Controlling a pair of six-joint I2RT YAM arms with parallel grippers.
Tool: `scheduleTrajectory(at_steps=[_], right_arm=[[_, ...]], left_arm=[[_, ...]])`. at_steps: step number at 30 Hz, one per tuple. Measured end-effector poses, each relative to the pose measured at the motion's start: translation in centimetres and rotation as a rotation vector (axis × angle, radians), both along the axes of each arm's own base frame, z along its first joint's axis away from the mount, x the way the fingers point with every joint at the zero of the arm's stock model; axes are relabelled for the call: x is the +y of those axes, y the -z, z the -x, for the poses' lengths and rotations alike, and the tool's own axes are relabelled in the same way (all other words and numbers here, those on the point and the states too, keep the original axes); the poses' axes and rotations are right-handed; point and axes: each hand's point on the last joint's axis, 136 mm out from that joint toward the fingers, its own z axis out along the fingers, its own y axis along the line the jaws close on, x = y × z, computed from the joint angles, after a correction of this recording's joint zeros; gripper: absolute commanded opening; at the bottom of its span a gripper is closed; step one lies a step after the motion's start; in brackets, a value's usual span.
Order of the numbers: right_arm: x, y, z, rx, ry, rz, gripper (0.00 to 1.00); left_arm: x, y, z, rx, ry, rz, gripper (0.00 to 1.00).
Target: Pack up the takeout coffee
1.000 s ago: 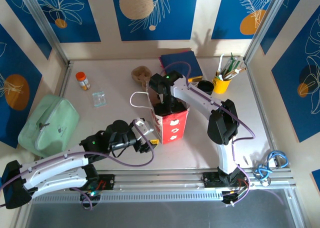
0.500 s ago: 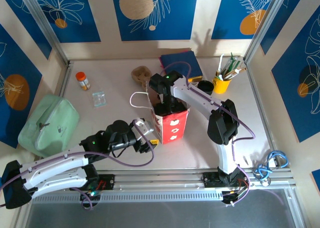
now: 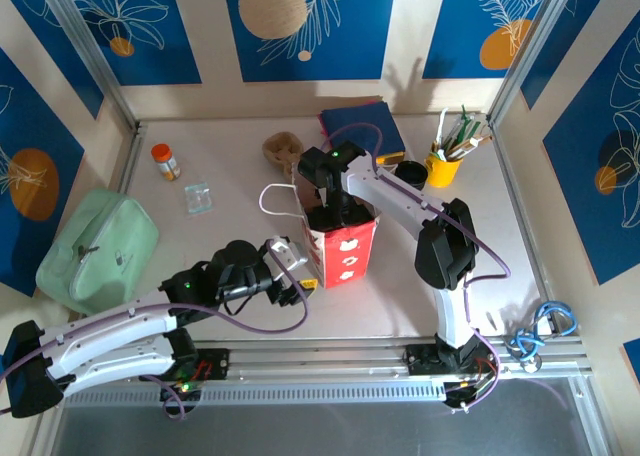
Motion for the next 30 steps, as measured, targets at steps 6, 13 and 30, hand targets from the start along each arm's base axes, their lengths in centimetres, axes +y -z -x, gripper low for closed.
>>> scheduleTrajectory(at_steps=[6,13,30], right_arm=[[0.0,0.0,0.0,0.000,0.001,0.000,0.99],[-0.1,-0.5,0.1,-0.009,0.004,-0.007,0.99],[0.2,-1.3,0.3,-0.027,-0.008,-0.013,0.99]], left_arm=[[0.0,0.0,0.0,0.000,0.000,0.000,0.83],[0.0,0.0,0.0,0.000,0.000,0.000,0.83],[0.0,0.0,0.0,0.000,0.000,0.000,0.83]])
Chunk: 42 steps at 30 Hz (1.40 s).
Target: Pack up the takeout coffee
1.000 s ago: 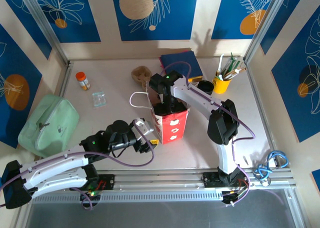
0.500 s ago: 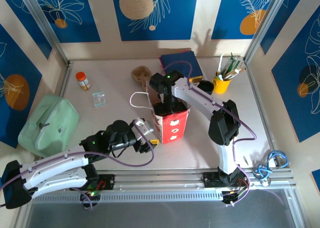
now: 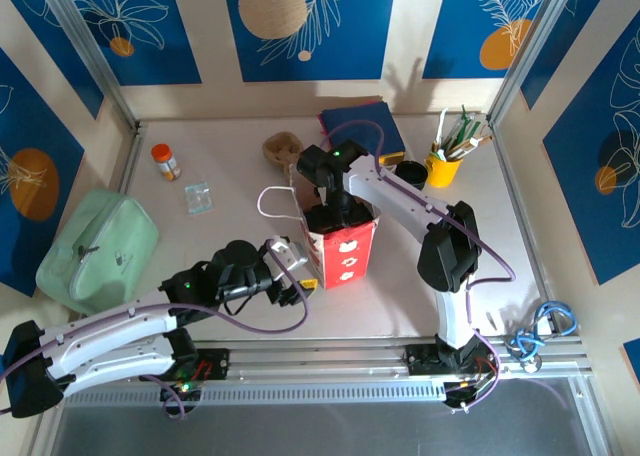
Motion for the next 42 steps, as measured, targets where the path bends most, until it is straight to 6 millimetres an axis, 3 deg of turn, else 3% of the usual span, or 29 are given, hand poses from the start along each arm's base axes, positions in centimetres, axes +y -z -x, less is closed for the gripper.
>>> scheduleTrajectory(at_steps=[27,42], right_arm=[[0.5,-1.3,0.2,-0.020,-0.018,-0.010,0.65],[0.8,-1.6,0.6,-0.022,-0.033,-0.012,0.55]], left_arm=[[-0.1,0.4,-0.1,0.006,0.001,-0.011,0.83],[-0.1,0.5,-0.1,0.009,0.000,-0.015,0.83]])
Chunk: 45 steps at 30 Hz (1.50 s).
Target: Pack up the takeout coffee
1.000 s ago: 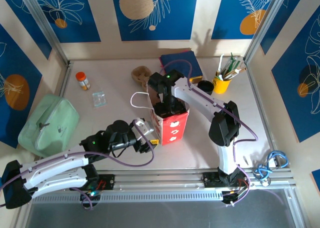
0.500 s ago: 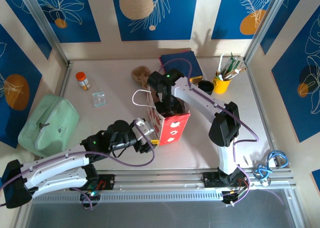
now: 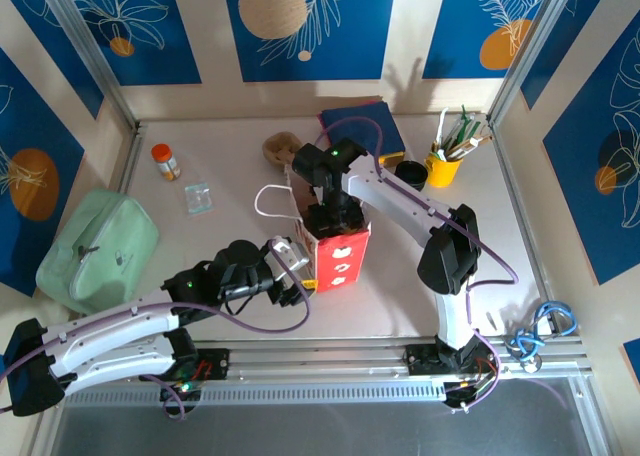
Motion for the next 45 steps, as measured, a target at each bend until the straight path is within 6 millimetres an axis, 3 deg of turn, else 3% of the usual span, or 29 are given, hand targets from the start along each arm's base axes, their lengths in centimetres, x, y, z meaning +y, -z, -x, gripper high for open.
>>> scheduleTrajectory(at_steps=[18,45], right_arm=[[0.4,-1.0,0.1,-0.022,-0.012,-0.018,0.47],[2.3,-8.5,-0.5,-0.188,-0.037,-0.194,0.48]], left_arm=[[0.1,-0.3,0.0,-0.004,0.000,0.008,0.83],[0.3,-0.6,0.2,-0.007,-0.003,0.024,0.83]])
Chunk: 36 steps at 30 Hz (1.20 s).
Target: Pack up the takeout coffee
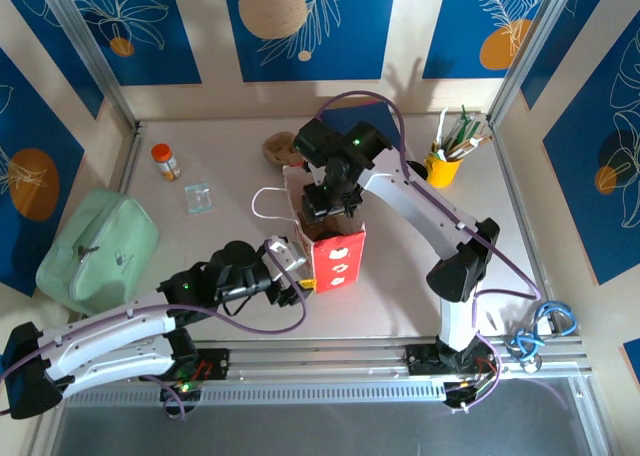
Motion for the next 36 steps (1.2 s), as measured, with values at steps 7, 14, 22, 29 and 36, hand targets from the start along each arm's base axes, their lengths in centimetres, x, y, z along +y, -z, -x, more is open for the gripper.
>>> scheduleTrajectory(at_steps=[7,14,22,29,36], right_arm=[[0.3,-2.5,-0.5,-0.070,-0.005,-0.039,0.52],[-0.1,-5.3,-1.1,-0.151,0.000,-0.068,0.58],[-1.3,-6.7,-1.8,-0.195,0.022,-0.067,0.61],[-3.3,-8.0,-3.3,-0.239,0.074,-0.065,0.64],[-5.9,-9.2,-4.7,-0.274,0.133,-0.067,0.70]], left_arm=[[0.1,0.3,0.0,0.003,0.000,-0.006,0.83],[0.1,0.3,0.0,0.004,0.000,-0.006,0.83],[0.1,0.3,0.0,0.003,0.000,-0.006,0.83],[0.2,0.3,-0.2,-0.002,-0.014,-0.008,0.83],[0.9,-0.5,-0.8,-0.033,-0.059,0.006,0.88]])
